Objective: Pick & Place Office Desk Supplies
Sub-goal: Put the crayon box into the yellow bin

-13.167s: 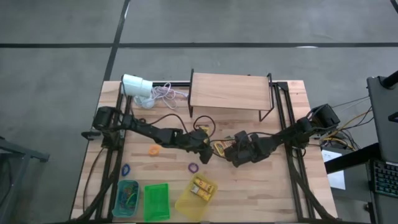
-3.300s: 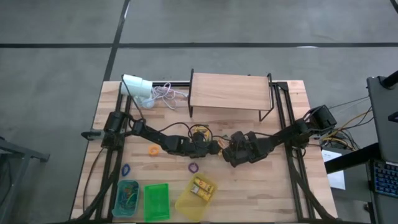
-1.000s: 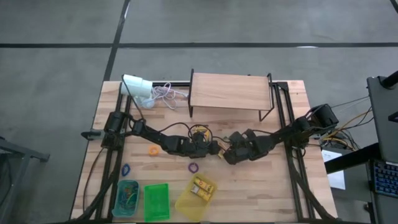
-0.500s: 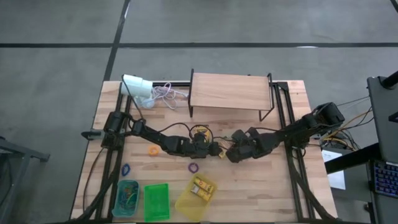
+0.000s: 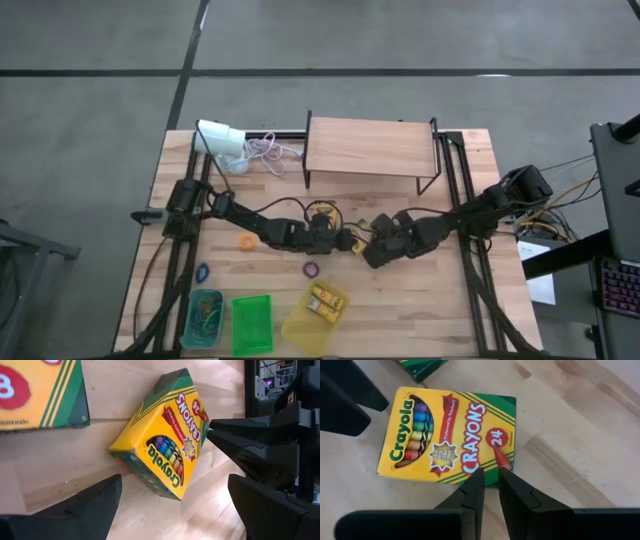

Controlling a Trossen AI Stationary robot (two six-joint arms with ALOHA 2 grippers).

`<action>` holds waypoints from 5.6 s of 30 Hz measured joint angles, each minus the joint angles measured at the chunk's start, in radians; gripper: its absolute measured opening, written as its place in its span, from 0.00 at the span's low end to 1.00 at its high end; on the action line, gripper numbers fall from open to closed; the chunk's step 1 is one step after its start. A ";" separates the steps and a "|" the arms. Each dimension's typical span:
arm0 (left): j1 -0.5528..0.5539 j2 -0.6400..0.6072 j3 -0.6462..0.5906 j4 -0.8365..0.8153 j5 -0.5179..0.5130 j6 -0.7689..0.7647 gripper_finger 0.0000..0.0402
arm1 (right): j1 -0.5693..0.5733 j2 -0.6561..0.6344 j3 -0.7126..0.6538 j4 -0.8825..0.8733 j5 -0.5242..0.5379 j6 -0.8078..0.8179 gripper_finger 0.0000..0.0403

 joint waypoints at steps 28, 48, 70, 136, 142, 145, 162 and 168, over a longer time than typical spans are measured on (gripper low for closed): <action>0.001 0.000 -0.001 -0.001 0.000 0.013 0.91 | 0.005 0.008 -0.002 0.013 -0.017 -0.003 0.13; 0.002 0.001 -0.002 -0.001 -0.002 0.009 0.91 | 0.003 0.039 0.001 0.016 -0.051 -0.003 0.13; 0.005 0.069 0.008 0.062 -0.033 0.018 0.91 | 0.002 0.039 0.000 0.018 -0.047 -0.003 0.13; 0.071 0.042 0.003 0.040 0.067 0.069 0.91 | 0.002 0.040 0.000 0.032 -0.047 -0.011 0.13; 0.071 0.043 0.003 0.043 0.067 0.069 0.91 | 0.002 0.040 0.000 0.033 -0.047 -0.021 0.13; 0.071 0.042 0.004 0.041 0.067 0.069 0.91 | 0.003 0.040 -0.004 0.037 -0.047 -0.020 0.13; 0.071 0.042 0.006 0.022 0.101 0.058 0.91 | 0.004 0.039 -0.016 0.040 -0.062 -0.018 0.13; 0.071 0.041 0.006 0.015 0.105 0.058 0.91 | 0.005 0.038 -0.020 0.039 -0.063 -0.018 0.13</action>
